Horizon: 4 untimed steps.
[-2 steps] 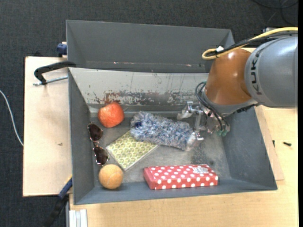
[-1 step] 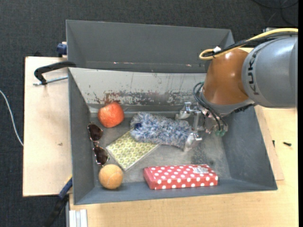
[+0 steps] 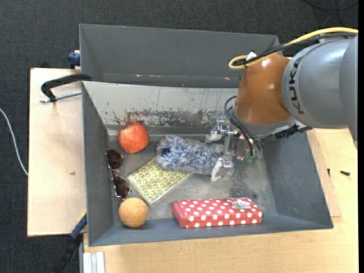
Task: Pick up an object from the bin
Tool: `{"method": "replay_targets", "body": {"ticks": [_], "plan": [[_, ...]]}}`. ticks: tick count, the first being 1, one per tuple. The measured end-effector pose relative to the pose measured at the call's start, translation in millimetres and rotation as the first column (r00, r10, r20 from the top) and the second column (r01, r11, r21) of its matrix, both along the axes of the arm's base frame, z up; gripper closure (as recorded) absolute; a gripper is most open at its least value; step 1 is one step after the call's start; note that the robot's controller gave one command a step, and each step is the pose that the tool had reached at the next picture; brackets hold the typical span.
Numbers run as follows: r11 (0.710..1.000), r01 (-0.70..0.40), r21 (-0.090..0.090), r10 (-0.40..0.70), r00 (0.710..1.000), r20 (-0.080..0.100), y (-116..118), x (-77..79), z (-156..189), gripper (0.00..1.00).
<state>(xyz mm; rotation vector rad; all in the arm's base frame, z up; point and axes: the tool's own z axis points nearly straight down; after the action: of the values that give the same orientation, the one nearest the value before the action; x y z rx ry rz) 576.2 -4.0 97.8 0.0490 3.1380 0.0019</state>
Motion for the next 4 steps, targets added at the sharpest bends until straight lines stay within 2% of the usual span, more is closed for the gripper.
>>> {"method": "replay_targets", "body": {"ticks": [1,2,4], "plan": [[0.997,-0.076,0.001,0.076,0.997,0.001,-10,5.3,-9,0.0],[0.989,0.147,-0.002,-0.147,0.989,0.003,-2,12.5,-19,1.0],[0.989,0.147,-0.002,-0.147,0.989,0.003,-1,12.2,-18,1.0]]}}
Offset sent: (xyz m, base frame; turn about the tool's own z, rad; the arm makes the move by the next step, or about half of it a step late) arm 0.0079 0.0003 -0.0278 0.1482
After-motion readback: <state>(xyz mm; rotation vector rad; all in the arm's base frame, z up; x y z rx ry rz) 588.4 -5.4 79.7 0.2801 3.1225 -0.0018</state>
